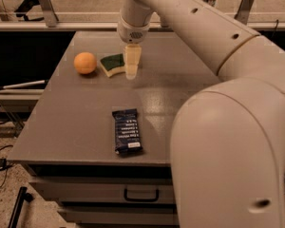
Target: Move sponge near orange
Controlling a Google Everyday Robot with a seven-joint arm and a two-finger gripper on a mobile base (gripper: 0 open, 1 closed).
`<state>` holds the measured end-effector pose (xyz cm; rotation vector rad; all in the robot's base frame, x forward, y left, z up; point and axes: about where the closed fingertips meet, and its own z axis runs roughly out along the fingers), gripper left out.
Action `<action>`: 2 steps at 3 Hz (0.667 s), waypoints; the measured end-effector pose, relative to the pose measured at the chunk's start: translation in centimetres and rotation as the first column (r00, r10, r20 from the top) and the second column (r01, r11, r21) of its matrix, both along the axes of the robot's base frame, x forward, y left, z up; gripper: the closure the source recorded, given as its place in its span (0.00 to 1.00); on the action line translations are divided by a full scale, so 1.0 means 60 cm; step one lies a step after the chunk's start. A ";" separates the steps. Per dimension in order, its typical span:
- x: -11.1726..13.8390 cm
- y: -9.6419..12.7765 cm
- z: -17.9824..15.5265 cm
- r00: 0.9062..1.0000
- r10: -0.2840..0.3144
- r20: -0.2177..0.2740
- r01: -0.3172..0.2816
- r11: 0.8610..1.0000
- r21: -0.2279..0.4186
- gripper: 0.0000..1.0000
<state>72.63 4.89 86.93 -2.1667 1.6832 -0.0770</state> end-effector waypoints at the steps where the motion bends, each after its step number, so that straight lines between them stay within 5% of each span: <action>1: -0.045 -0.031 0.046 0.996 -0.057 0.063 0.058 0.998 -0.016 0.00; 2: -0.095 -0.081 0.090 0.985 -0.149 0.092 0.149 0.989 0.009 0.00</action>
Offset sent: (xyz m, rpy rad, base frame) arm -0.0861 -0.0836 0.0836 0.0336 -0.1240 -0.2544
